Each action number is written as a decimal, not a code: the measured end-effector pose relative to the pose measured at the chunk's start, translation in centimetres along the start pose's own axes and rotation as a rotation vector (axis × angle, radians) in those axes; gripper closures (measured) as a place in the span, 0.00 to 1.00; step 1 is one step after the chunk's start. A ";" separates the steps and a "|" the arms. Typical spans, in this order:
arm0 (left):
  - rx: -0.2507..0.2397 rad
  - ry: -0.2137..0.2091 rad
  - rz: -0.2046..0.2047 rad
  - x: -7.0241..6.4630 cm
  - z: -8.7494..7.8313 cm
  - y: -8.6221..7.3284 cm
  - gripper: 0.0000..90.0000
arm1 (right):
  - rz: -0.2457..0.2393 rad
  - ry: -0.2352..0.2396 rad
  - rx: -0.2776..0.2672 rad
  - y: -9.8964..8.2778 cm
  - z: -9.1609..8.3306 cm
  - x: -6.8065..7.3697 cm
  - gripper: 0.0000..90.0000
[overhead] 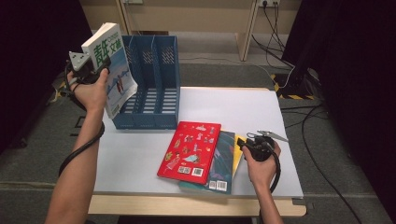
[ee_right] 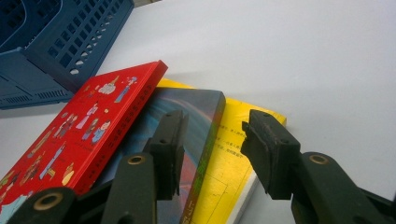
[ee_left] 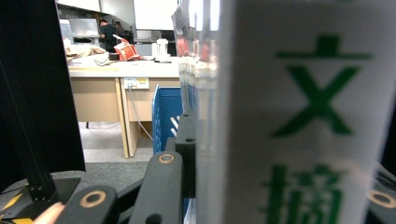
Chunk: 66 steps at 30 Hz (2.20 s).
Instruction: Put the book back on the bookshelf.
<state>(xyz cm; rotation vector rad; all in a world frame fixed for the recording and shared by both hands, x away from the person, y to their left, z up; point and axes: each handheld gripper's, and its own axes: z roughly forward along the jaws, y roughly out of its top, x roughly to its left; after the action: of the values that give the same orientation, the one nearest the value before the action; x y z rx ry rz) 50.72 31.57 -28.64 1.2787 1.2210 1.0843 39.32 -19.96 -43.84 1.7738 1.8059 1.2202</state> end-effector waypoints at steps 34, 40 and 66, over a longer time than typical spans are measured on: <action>0.002 0.017 0.022 0.3 3.1 -0.1 0.82 | 0.005 0.000 -0.002 0.0 0.0 0.0 0.63; 0.005 0.009 0.027 0.0 3.8 -0.2 0.82 | -0.008 0.001 -0.002 -0.1 0.1 0.0 0.63; 0.002 -0.003 -0.008 0.2 5.7 -1.2 0.82 | -0.002 0.001 -0.008 -0.1 -0.1 0.0 0.63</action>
<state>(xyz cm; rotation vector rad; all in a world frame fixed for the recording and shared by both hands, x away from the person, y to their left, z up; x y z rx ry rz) 56.31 31.20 -30.33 1.2754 1.2243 1.0755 39.17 -19.95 -43.85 1.7663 1.8008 1.2262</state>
